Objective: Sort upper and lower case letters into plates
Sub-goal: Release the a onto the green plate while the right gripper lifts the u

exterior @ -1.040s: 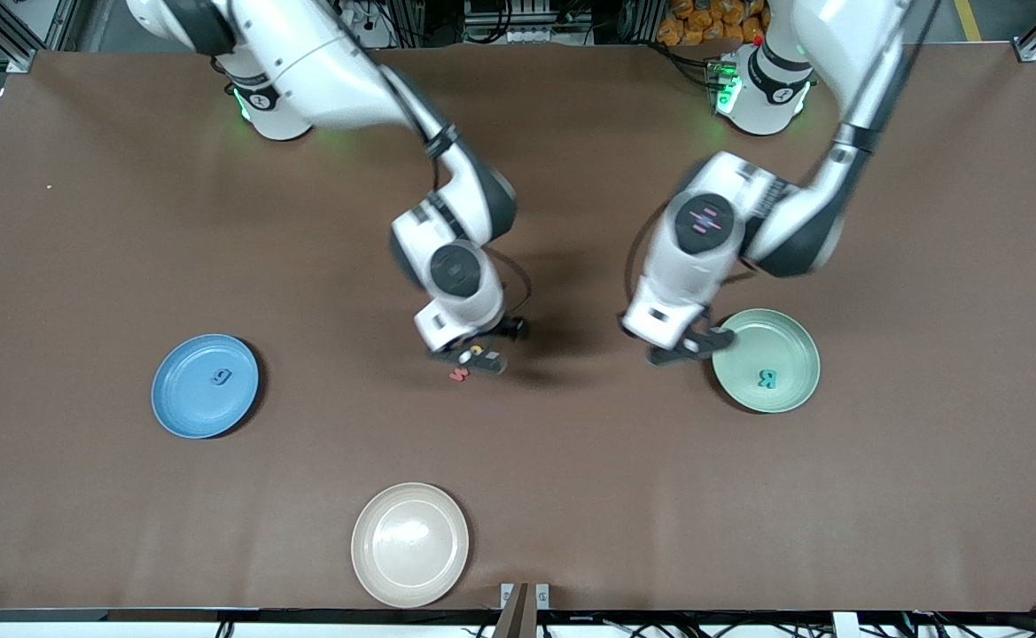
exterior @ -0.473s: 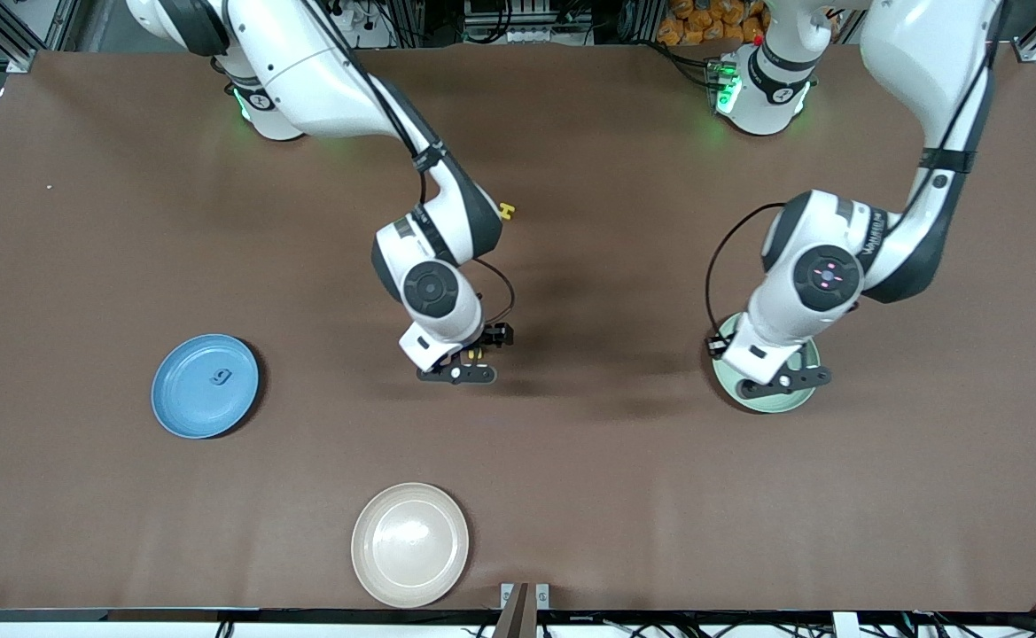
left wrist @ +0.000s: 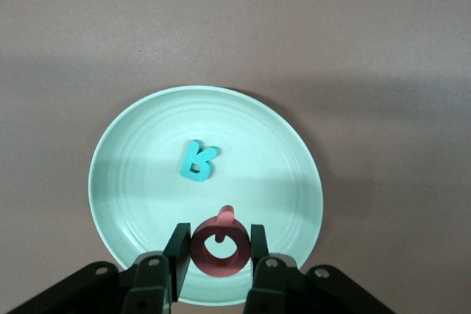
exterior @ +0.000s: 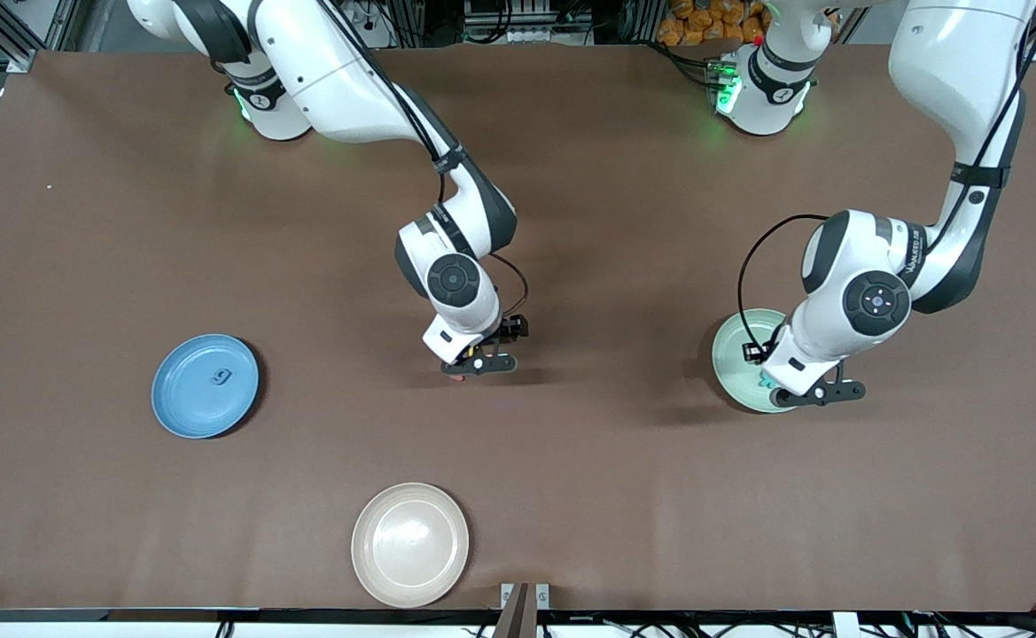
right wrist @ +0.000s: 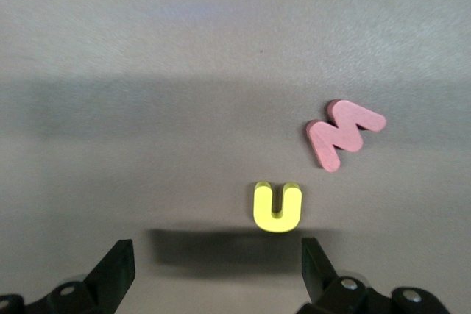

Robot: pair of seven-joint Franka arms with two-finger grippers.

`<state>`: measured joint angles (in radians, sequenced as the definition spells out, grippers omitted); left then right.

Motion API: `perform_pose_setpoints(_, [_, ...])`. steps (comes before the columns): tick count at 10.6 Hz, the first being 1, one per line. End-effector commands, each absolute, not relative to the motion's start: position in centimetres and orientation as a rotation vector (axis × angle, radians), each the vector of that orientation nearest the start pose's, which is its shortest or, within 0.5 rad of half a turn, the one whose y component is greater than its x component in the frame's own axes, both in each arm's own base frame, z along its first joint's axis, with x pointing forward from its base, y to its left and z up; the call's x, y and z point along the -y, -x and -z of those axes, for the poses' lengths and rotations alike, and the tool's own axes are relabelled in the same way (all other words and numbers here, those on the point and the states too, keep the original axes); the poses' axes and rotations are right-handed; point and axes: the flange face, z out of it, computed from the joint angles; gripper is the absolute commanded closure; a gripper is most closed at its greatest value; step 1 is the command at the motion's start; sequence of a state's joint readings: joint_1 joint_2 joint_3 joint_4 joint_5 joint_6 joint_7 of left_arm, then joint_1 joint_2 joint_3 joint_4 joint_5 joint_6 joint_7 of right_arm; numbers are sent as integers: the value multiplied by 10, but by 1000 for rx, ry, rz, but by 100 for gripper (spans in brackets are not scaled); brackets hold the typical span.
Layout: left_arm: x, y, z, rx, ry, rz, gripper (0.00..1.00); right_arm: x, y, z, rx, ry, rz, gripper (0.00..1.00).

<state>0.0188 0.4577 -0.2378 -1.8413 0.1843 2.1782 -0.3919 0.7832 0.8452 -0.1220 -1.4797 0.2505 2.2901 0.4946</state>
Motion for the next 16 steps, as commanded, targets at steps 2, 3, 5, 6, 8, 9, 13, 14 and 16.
perform_pose_setpoints(2, [118,-624,-265,31,3059,-109,100,-444,-554,-171,57,3083,-96,0])
perform_pose_setpoints(3, [113,-625,-264,19,3058,-111,100,-442,-557,-172,56,3084,-87,0])
perform_pose_setpoints(5, [113,-626,-255,-2,3064,-111,100,-439,-560,-171,132,3124,-27,0])
perform_pose_setpoints(6, [113,-625,-245,-4,3066,-126,100,-438,-560,-168,157,3141,-18,0])
perform_pose_setpoints(8, [112,-623,-232,-3,3069,-141,100,-438,-560,-169,159,3141,-15,0])
perform_pose_setpoints(9, [107,-622,-226,8,3067,-160,78,-438,-561,-169,155,3139,-12,0])
perform_pose_setpoints(13, [109,-619,-244,27,3060,-146,0,-440,-561,-172,115,3130,-15,90])
perform_pose_setpoints(14, [116,-615,-266,11,3050,-148,0,-440,-562,-174,82,3129,-14,100])
perform_pose_setpoints(16, [143,-605,-311,-47,3042,-142,0,-436,-566,-176,65,3127,-11,100])
